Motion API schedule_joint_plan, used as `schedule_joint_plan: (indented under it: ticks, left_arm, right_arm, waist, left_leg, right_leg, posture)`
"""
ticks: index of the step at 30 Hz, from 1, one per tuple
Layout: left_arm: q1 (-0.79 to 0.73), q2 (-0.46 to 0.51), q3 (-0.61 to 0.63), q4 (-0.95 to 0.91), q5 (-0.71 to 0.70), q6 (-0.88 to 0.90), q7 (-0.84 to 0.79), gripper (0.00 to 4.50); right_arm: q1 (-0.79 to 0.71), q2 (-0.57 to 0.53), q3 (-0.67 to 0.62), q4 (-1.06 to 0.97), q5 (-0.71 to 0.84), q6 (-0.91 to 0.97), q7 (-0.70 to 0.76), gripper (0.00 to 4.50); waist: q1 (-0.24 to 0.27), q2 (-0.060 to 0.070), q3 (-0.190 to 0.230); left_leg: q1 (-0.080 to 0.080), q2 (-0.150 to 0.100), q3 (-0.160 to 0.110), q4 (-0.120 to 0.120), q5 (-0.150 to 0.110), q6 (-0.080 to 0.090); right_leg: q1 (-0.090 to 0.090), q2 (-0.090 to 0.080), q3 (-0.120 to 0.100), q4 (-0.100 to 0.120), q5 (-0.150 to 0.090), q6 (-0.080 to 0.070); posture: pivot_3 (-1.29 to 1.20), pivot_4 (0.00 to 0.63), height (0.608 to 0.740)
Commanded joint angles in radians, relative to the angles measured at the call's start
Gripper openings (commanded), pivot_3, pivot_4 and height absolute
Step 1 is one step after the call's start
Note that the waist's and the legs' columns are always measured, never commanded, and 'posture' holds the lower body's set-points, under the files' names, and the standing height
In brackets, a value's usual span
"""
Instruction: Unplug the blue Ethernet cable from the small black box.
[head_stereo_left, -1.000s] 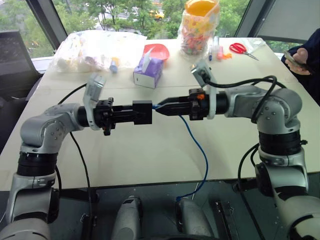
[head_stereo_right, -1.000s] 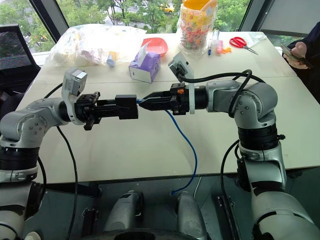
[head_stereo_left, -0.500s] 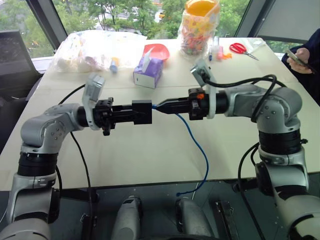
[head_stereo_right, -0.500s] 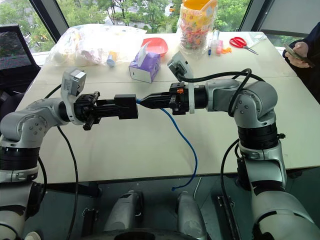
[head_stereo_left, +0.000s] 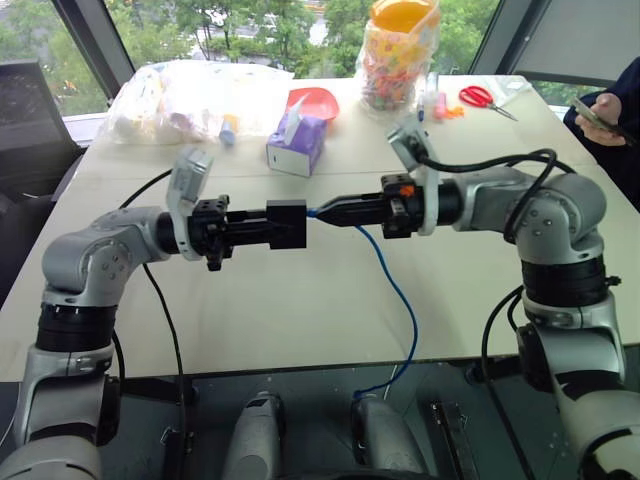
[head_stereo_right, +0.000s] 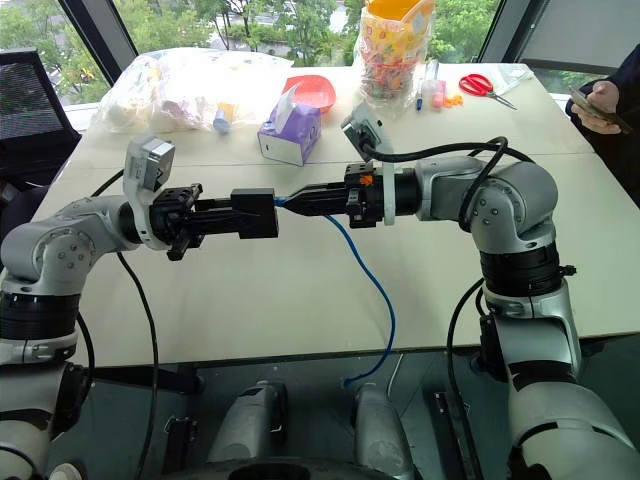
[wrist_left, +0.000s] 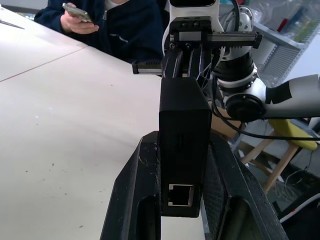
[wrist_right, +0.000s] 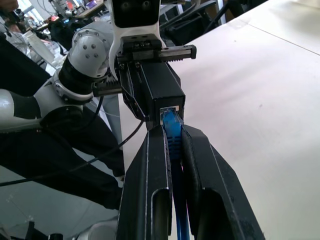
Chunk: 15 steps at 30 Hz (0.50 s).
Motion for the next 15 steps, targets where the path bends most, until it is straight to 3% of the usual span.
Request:
schedule_joint_plan:
  ticks: [1, 9, 15]
  left_arm:
    - [0.008, 0.051, 0.09, 0.011, -0.022, 0.008, 0.006, 0.51]
    - [0.014, 0.054, 0.116, 0.004, -0.031, 0.02, 0.026, 0.51]
    - [0.002, 0.034, 0.089, 0.024, 0.047, -0.081, 0.035, 0.51]
  right_arm:
    - [-0.008, -0.106, -0.087, 0.053, -0.043, -0.032, -0.003, 0.12]
    - [-0.011, -0.149, -0.1, 0.086, -0.066, -0.053, 0.018, 0.12]
    - [-0.2, -0.169, -0.076, 0.296, -0.246, -0.236, -0.004, 0.12]
  waist:
    - [0.0, 0.0, 0.0]
    - [-0.002, -0.001, 0.0]
    - [-0.001, 0.001, 0.001]
  left_leg:
    - [0.0, 0.0, 0.0, 0.0, 0.0, 0.0]
    - [0.0, 0.0, 0.0, -0.001, 0.0, 0.0]
    - [-0.001, 0.0, 0.001, 0.0, 0.0, 0.0]
  right_leg:
    - [0.0, 0.0, 0.0, 0.0, 0.0, 0.0]
    - [-0.001, 0.0, 0.0, -0.002, 0.0, 0.0]
    - [-0.001, 0.0, 0.0, -0.002, 0.0, 0.0]
  posture:
    - [0.0, 0.15, 0.735]
    - [0.0, 0.15, 0.735]
    - [0.0, 0.15, 0.735]
